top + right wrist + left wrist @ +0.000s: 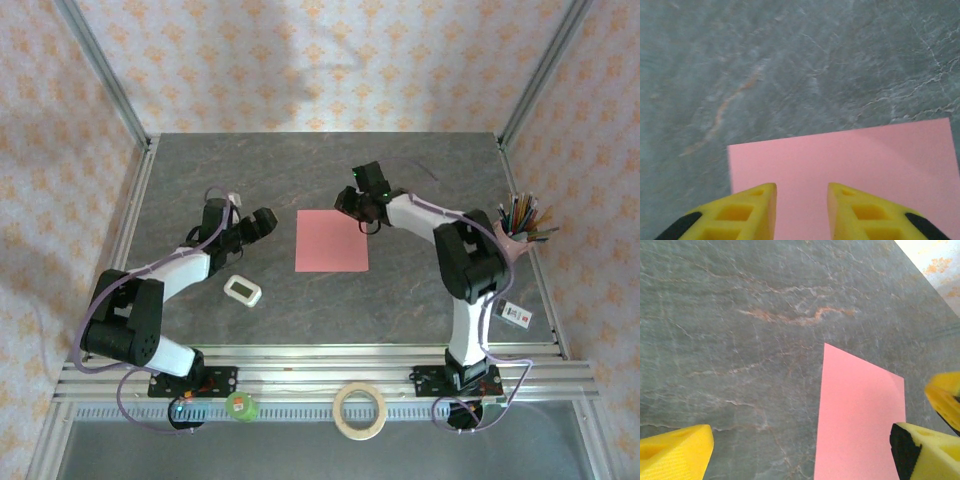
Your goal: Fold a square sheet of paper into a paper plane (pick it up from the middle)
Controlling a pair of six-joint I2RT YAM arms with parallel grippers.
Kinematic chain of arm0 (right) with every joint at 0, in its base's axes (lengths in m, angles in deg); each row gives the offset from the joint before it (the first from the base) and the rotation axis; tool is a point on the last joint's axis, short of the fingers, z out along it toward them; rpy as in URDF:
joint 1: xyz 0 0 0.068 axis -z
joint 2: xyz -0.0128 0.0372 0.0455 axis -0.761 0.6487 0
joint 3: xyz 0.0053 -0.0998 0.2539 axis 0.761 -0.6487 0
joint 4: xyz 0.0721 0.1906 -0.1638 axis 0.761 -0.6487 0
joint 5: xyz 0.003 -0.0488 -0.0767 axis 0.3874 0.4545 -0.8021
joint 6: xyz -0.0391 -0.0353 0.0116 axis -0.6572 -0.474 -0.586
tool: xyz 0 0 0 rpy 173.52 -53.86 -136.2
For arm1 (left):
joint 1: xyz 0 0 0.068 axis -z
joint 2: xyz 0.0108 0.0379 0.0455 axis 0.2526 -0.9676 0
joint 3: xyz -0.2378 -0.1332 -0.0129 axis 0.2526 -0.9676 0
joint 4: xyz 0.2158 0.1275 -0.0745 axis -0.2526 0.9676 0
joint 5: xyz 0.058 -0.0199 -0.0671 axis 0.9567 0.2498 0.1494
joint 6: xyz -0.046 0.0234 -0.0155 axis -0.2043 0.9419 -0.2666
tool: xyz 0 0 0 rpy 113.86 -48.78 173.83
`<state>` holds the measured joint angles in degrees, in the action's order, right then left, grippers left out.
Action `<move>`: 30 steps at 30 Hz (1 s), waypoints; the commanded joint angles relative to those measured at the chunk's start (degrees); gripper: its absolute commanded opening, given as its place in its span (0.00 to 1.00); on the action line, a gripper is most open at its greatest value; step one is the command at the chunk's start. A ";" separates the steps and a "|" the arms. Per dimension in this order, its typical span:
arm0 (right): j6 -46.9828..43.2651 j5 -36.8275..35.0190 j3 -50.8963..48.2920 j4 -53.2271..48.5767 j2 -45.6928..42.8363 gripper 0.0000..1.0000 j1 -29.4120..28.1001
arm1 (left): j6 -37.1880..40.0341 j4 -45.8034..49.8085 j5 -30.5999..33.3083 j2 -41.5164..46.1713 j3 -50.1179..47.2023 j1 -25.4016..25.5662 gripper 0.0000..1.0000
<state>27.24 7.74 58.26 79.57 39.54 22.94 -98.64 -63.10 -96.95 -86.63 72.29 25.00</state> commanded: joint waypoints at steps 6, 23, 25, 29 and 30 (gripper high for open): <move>-4.95 -6.01 3.06 -8.61 6.35 0.31 -0.46 | -2.63 0.19 -0.62 -2.66 2.03 4.24 0.91; 32.39 -5.63 -20.48 9.98 -5.84 0.36 -6.29 | 2.33 14.70 9.12 -9.97 13.13 16.09 0.96; 31.78 -6.77 -20.06 10.49 -9.13 0.40 -5.50 | 3.99 17.85 11.00 -10.61 15.10 17.31 0.98; 25.99 -7.74 -20.31 12.04 -16.08 0.55 -1.60 | 10.24 25.93 15.21 -12.36 20.26 19.54 0.99; 23.69 -7.77 -20.40 12.04 -17.02 0.58 -0.77 | 11.43 27.74 16.11 -13.00 21.61 20.04 0.99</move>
<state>54.37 1.80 37.74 90.96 27.69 19.47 -93.02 -44.30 -86.15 -98.23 90.15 43.95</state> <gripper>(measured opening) 0.553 0.990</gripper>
